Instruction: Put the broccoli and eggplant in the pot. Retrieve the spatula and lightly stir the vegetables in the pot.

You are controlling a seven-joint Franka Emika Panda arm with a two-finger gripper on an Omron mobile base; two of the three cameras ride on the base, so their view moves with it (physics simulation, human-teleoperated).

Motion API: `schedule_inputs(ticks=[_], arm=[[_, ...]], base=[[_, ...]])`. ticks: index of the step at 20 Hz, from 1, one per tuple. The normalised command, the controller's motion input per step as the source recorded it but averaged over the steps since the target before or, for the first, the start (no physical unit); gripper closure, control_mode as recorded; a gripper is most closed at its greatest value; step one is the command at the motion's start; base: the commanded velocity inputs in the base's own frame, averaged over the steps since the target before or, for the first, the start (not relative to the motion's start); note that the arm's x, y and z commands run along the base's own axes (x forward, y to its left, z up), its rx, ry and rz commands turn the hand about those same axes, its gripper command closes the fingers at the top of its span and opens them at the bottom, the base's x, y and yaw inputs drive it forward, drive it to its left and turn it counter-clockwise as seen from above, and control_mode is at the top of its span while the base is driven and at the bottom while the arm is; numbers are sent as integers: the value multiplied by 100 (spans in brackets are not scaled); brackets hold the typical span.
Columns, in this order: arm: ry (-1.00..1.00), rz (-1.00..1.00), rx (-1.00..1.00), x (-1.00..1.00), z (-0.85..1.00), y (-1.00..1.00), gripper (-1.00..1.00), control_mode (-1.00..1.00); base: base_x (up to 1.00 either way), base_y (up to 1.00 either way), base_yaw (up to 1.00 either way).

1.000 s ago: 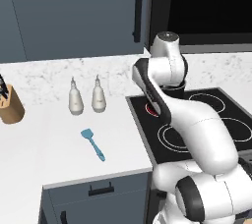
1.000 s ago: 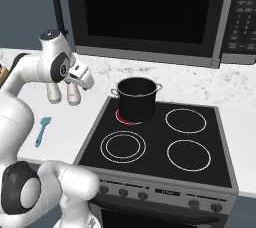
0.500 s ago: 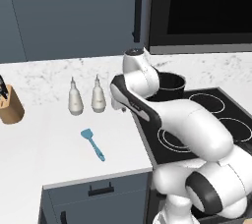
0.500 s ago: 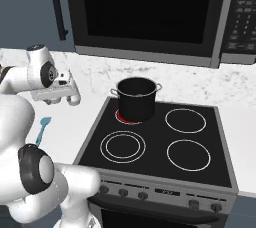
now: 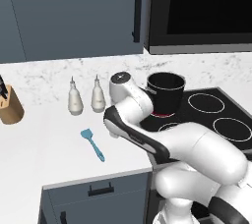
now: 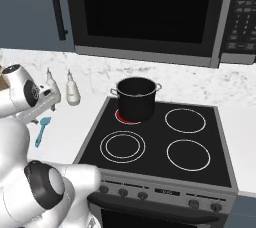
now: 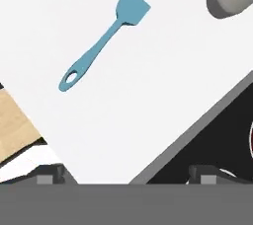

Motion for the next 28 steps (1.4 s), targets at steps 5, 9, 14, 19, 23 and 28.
schedule_inputs(ticks=[5, 9, 14, 19, 23, 28], arm=[[0, 98, -26, -6, 0, 0, -100, -100], [0, 93, -31, 0, 0, 0, -100, -100], [0, 90, -32, 0, 0, 0, -100, -100], [2, 87, -30, 0, -4, 0, -100, -100], [6, 82, -24, -15, -24, 0, -100, -100], [3, 66, -17, -30, -37, 0, -100, -100]], base=[[0, 0, 0], [0, 0, 0], [0, 0, 0], [0, 0, 0], [0, 0, 0], [0, 0, 0]])
